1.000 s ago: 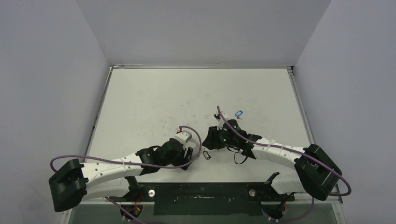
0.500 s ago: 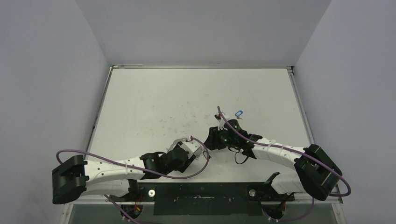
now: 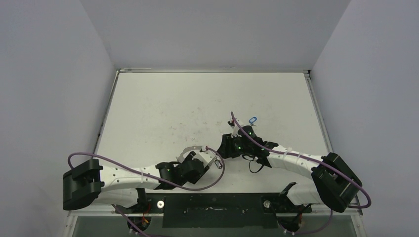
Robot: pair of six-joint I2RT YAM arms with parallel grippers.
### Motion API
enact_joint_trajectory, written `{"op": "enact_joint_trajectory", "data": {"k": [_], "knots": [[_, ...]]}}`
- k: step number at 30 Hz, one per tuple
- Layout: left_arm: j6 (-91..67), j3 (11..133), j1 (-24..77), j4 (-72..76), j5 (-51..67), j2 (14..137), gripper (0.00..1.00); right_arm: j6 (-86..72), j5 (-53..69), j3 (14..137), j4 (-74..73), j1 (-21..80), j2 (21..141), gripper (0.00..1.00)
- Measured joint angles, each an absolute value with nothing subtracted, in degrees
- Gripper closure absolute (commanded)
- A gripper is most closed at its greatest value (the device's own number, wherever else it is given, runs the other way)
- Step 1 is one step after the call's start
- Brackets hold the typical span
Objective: Put the keys on the keyring
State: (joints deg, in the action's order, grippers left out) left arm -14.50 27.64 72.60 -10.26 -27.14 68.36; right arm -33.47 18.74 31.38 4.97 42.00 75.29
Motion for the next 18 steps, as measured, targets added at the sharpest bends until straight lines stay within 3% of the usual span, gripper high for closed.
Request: {"op": "enact_joint_trajectory", "data": {"k": [7,18], "knots": [[-19.6,29.3,72.7,-12.7,-28.7,65.8,0.44,-32.0,18.7,31.4,2.9,42.1,75.3,0.56],[-33.3,27.6,66.7,-8.3,-22.3,57.9,0.44,-30.3,18.0,31.9,0.3,44.4,75.3,0.55]]}}
